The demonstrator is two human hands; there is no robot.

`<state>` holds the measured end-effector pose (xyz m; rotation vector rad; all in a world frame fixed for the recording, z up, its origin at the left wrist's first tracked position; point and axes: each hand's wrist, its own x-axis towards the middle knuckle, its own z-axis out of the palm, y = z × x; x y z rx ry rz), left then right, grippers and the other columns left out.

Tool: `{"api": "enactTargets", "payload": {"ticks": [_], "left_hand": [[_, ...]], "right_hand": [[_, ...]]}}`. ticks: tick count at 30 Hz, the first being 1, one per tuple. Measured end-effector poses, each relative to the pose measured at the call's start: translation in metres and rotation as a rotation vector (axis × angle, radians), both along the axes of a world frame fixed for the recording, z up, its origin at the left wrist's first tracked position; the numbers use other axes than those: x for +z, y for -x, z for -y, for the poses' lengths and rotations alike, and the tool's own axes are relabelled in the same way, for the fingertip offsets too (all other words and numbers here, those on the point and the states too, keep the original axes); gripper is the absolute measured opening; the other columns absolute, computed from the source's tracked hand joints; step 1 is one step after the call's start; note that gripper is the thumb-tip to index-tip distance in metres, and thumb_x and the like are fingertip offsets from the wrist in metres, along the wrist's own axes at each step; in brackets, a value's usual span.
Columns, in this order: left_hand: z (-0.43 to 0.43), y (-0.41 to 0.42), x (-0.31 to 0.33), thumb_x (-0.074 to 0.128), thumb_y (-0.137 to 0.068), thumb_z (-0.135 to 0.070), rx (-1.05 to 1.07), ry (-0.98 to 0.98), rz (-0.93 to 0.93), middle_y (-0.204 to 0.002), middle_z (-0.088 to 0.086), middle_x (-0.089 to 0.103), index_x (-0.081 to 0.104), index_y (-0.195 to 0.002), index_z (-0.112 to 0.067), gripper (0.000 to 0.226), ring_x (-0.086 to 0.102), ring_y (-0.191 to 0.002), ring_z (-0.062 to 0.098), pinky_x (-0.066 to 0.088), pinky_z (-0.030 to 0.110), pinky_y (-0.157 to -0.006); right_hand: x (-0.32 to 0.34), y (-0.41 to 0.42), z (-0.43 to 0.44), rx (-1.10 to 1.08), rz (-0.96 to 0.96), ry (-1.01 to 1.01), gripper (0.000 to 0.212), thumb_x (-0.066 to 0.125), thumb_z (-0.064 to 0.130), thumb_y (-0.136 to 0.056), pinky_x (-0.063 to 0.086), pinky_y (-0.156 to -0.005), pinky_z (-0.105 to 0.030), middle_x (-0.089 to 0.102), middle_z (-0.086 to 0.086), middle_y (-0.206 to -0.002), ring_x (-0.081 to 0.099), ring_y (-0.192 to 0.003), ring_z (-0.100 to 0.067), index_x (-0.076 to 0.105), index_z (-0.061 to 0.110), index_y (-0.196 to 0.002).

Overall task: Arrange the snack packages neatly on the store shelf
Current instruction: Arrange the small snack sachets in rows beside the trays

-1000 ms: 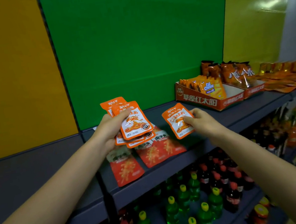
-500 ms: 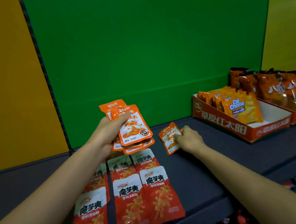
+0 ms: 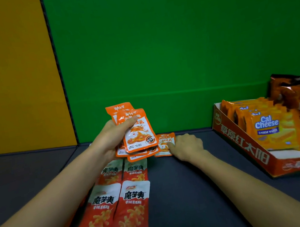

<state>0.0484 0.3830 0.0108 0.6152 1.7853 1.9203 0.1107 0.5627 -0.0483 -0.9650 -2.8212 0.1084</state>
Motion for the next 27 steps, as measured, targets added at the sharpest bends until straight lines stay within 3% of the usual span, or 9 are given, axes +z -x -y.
{"api": "enactTargets", "payload": {"ticks": [6,9,12,15,18,20,23,25,27], "left_hand": [[-0.017,-0.007,-0.005,0.062,-0.088,-0.024,0.01,0.035,-0.01,-0.056,-0.001,0.071,0.06,-0.084,-0.014,0.011,0.067,-0.045,0.012,0.053,0.021,-0.043],[-0.023,-0.009,-0.006,0.062,-0.089,-0.022,0.016,0.025,-0.002,-0.054,0.0,0.07,0.06,-0.085,-0.012,0.011,0.066,-0.044,0.012,0.052,0.021,-0.042],[-0.031,-0.011,-0.009,0.062,-0.089,-0.02,0.036,0.012,-0.016,-0.055,0.0,0.07,0.06,-0.085,-0.01,0.011,0.066,-0.044,0.011,0.053,0.02,-0.042],[-0.039,-0.012,-0.013,0.061,-0.089,-0.019,0.064,-0.02,-0.017,-0.072,0.007,0.071,0.061,-0.09,-0.008,0.011,0.067,-0.046,0.011,0.055,0.022,-0.045],[-0.044,-0.012,-0.014,0.061,-0.09,-0.02,0.082,-0.056,-0.042,-0.086,0.011,0.069,0.062,-0.1,-0.006,0.017,0.068,-0.052,0.011,0.057,0.023,-0.049],[-0.047,-0.013,-0.014,0.061,-0.09,-0.022,0.078,-0.066,-0.049,-0.091,0.012,0.07,0.061,-0.108,-0.005,0.026,0.069,-0.057,0.013,0.056,0.023,-0.05],[-0.046,-0.015,-0.014,0.055,-0.092,-0.03,0.044,-0.069,0.005,-0.088,0.01,0.071,0.063,-0.106,-0.008,0.027,0.069,-0.059,0.015,0.058,0.026,-0.054],[-0.044,-0.015,-0.015,0.048,-0.095,-0.039,0.012,-0.067,0.081,-0.079,0.006,0.073,0.066,-0.096,-0.013,0.032,0.07,-0.06,0.017,0.058,0.029,-0.06],[-0.042,-0.015,-0.014,0.041,-0.096,-0.042,0.0,-0.07,0.133,-0.065,0.001,0.073,0.065,-0.087,-0.016,0.036,0.069,-0.054,0.015,0.057,0.027,-0.055]], "right_hand": [[0.014,-0.006,-0.012,0.061,0.04,0.009,0.059,0.028,0.051,-0.097,0.04,-0.097,-0.037,0.054,-0.015,-0.134,0.05,-0.123,-0.033,0.055,0.008,-0.127],[0.029,-0.015,-0.009,0.177,-0.204,0.077,0.06,0.021,0.053,-0.098,0.043,-0.091,-0.04,0.062,-0.016,-0.119,0.056,-0.111,-0.034,0.062,0.011,-0.109],[0.042,-0.022,0.002,0.323,-0.401,0.361,0.062,0.02,0.061,-0.093,0.046,-0.093,-0.041,0.07,-0.006,-0.101,0.061,-0.1,-0.029,0.065,0.019,-0.096],[0.044,-0.025,0.013,0.394,-0.429,0.467,0.049,0.039,0.066,-0.086,0.048,-0.089,-0.039,0.068,0.002,-0.094,0.062,-0.094,-0.021,0.061,0.022,-0.09],[0.041,-0.021,0.014,0.367,-0.458,0.495,0.039,0.068,0.058,-0.072,0.045,-0.073,-0.033,0.056,0.01,-0.076,0.056,-0.078,-0.013,0.048,0.026,-0.079],[0.038,-0.018,0.013,0.349,-0.506,0.621,0.043,0.078,0.049,-0.067,0.05,-0.075,-0.035,0.062,0.007,-0.081,0.062,-0.079,-0.016,0.046,0.024,-0.078],[0.034,-0.017,0.009,0.368,-0.569,0.834,0.039,0.08,0.033,-0.07,0.056,-0.08,-0.039,0.071,-0.005,-0.09,0.069,-0.079,-0.02,0.046,0.018,-0.08],[0.032,-0.019,0.006,0.398,-0.559,0.944,0.029,0.075,0.026,-0.077,0.056,-0.073,-0.03,0.07,-0.002,-0.086,0.067,-0.071,-0.014,0.049,0.017,-0.083],[0.03,-0.021,0.002,0.42,-0.546,1.031,0.018,0.07,0.022,-0.083,0.055,-0.065,-0.018,0.069,0.001,-0.085,0.066,-0.068,-0.008,0.055,0.015,-0.089]]}}
